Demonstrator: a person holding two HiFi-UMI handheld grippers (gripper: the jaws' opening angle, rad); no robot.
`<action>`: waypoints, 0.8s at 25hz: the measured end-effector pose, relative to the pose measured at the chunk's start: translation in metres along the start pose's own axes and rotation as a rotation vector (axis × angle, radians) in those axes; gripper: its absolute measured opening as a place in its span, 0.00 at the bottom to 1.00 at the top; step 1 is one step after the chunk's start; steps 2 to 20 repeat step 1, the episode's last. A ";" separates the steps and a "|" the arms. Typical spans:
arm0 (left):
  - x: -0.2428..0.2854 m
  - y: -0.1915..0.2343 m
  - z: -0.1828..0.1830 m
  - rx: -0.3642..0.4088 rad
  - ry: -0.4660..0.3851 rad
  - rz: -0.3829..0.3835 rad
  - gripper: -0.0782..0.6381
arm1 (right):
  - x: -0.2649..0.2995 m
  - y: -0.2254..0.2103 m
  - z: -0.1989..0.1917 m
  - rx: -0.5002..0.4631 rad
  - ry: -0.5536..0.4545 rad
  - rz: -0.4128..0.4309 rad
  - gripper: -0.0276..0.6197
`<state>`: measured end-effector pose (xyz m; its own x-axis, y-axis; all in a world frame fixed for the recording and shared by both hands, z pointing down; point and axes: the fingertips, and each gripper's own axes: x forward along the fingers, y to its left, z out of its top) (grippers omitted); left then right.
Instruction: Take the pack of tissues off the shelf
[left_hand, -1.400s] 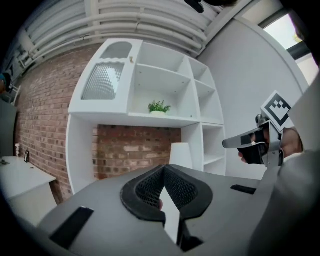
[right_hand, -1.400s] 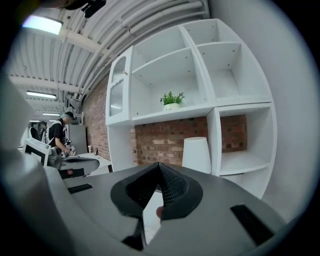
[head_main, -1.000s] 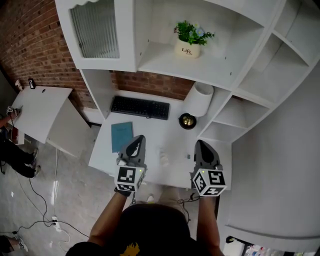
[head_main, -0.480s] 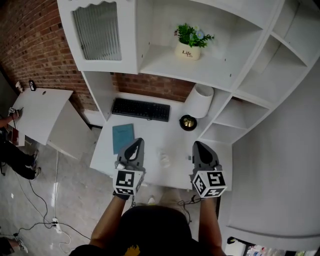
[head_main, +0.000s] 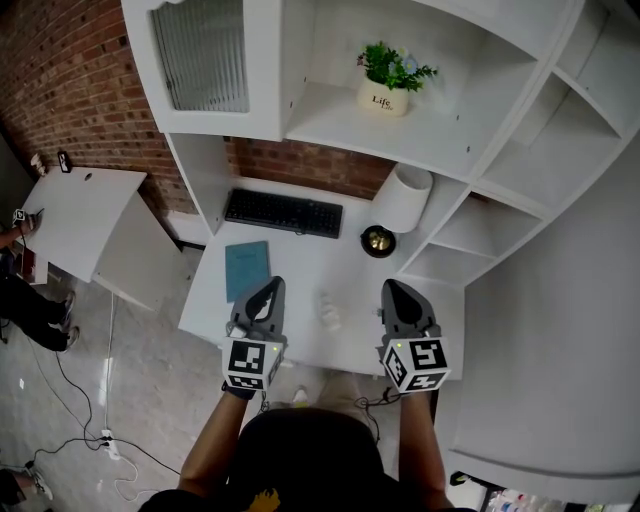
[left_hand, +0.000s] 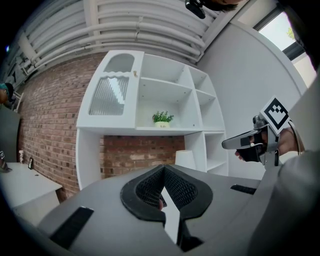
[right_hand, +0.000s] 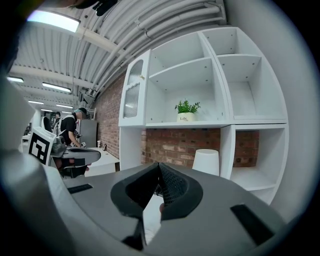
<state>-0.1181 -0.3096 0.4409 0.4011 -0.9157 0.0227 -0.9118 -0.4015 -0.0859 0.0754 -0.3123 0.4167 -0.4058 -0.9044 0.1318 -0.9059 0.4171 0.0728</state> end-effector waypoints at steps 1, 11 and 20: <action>0.000 0.002 0.001 0.004 -0.003 0.001 0.13 | 0.002 0.002 -0.001 -0.002 0.002 0.005 0.05; 0.000 0.002 0.001 0.004 -0.003 0.001 0.13 | 0.002 0.002 -0.001 -0.002 0.002 0.005 0.05; 0.000 0.002 0.001 0.004 -0.003 0.001 0.13 | 0.002 0.002 -0.001 -0.002 0.002 0.005 0.05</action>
